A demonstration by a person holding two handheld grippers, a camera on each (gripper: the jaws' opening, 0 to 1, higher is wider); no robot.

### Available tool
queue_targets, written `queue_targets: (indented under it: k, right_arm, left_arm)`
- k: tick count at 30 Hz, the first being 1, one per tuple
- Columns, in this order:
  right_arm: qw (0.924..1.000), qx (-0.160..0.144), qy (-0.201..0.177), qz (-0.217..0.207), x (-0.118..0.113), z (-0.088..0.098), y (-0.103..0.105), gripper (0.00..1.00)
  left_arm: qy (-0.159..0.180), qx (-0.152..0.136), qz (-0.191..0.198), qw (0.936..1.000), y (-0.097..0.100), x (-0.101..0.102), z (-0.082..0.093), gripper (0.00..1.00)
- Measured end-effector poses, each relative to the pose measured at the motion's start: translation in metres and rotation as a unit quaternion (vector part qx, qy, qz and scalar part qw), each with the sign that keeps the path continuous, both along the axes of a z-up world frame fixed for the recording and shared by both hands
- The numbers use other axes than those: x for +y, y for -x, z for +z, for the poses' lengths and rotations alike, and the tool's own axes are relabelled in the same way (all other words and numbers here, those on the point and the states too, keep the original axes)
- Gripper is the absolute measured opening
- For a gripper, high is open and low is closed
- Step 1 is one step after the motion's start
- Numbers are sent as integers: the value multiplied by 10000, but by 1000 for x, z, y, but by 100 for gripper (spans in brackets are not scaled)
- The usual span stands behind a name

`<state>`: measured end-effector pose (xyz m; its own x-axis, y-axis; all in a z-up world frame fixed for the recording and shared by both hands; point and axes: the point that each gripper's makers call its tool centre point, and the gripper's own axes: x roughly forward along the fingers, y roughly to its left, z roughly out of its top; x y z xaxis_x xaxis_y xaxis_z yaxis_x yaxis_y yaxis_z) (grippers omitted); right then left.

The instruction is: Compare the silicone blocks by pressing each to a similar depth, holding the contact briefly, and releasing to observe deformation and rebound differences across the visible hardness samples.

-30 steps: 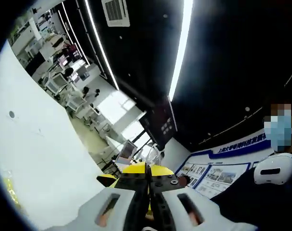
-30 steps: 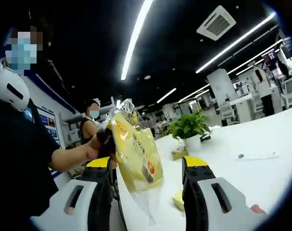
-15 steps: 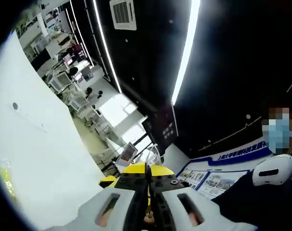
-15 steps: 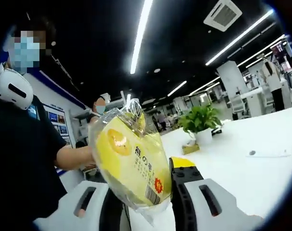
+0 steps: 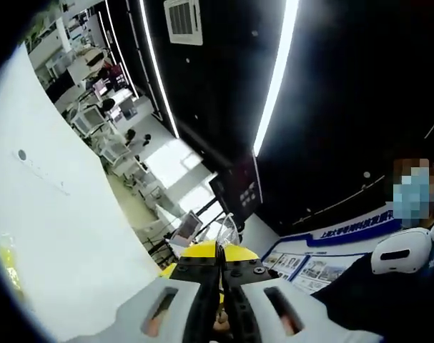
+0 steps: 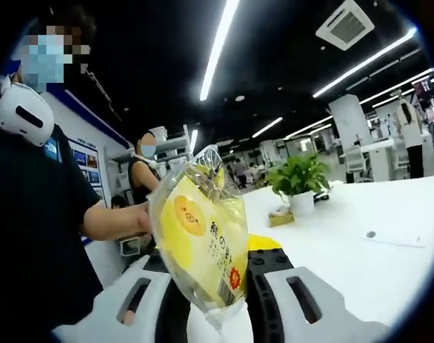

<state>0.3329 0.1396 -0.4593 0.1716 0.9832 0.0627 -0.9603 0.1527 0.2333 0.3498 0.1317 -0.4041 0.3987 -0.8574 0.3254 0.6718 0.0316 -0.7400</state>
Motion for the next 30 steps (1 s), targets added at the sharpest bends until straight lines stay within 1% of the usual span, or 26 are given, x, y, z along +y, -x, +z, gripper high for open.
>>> queue_targets:
  k: [5,7,9,10,12,17,21,23,26,30]
  right_arm:
    - [10000,20,39,-28,1,2,1,18]
    - [9999,-37,96,-72,2,2,0,17]
    - [9999,9,141,-88,2,2,-2,17]
    - [9998,115,158,-60,3,1,-1,17]
    - [9998,20,198,-75,3,2,-1,17]
    - [9995,110,295,-69,4,2,-2,15]
    - [9994,84,331,-44,4,4,-2,13]
    - [9993,130,362,-23,4,5,-3,12]
    - [9992,56,406,-36,3,5,-4,11]
    - [9992,44,403,-47,3,6,-4,12]
  left_arm:
    - [12,5,5,10000,0,1,1,0]
    - [25,5,30,10000,0,2,2,0]
    - [26,6,68,10000,-1,3,2,0]
    - [29,31,72,10000,-2,4,2,0]
    - [34,21,92,9999,-2,4,2,0]
    - [55,34,150,9999,-3,6,1,0]
    - [90,22,149,9998,-2,6,3,0]
    - [111,24,157,9998,-2,6,4,0]
    - [145,20,169,9998,-3,6,6,0]
    - [151,11,175,9997,-4,6,6,0]
